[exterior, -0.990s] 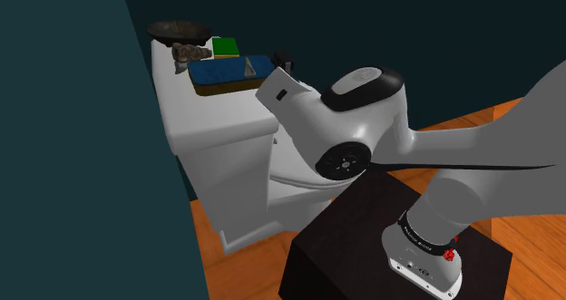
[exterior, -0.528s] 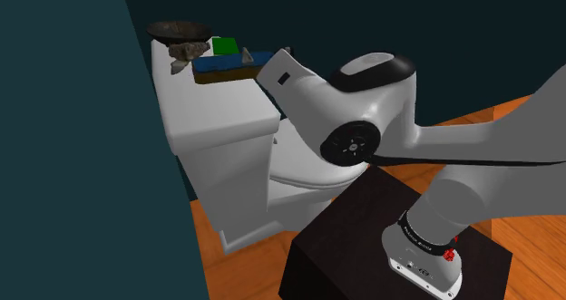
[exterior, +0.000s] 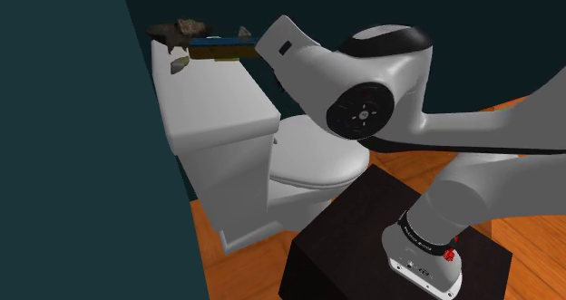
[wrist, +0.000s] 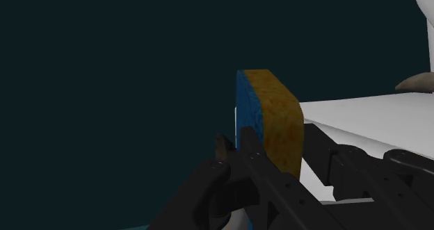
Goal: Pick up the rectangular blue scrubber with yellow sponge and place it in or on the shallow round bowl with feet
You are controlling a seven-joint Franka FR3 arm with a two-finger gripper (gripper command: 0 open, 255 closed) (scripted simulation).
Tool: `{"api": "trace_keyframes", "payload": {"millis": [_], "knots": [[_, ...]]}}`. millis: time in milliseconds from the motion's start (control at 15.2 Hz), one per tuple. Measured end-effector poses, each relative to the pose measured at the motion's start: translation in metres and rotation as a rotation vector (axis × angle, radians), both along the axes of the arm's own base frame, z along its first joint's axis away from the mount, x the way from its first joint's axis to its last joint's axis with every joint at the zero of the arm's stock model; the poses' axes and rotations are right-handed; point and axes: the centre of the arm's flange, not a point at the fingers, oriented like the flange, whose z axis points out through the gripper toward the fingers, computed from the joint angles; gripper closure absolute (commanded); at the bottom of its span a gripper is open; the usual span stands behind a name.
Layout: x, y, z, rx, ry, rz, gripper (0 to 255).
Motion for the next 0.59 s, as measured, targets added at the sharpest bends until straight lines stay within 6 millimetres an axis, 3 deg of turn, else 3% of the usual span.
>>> {"api": "trace_keyframes", "payload": {"millis": [594], "knots": [[-0.001, 0.000, 0.045, 0.000, 0.000, 0.000, 255]]}}
